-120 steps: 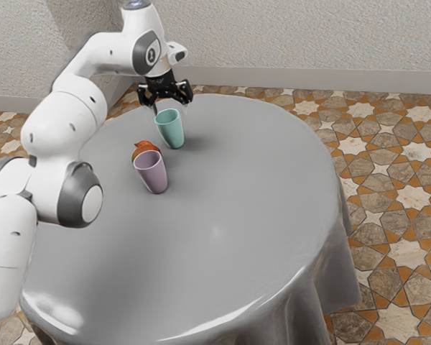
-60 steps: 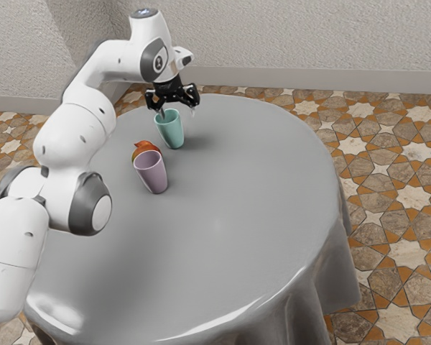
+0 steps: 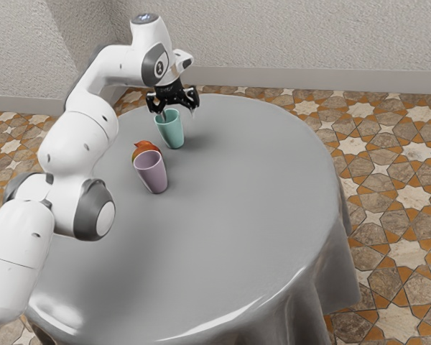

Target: Place the right cup onto the left cup

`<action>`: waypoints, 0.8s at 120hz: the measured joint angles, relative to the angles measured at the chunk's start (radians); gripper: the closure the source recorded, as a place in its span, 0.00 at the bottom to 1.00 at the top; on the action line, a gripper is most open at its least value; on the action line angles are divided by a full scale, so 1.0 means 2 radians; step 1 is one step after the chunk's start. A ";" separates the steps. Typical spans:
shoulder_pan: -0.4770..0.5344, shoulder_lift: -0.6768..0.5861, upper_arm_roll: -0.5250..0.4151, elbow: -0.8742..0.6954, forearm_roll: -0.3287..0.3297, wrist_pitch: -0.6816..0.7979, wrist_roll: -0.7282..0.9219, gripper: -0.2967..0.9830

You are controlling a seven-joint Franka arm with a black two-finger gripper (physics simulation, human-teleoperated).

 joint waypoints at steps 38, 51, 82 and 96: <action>0.000 0.009 0.000 0.000 0.000 -0.001 -0.007 0.56; 0.000 0.012 0.001 0.000 -0.001 -0.001 -0.009 0.59; 0.000 0.012 0.001 -0.001 -0.006 -0.007 -0.016 0.76; 0.000 0.012 0.001 -0.001 -0.008 -0.009 -0.020 0.81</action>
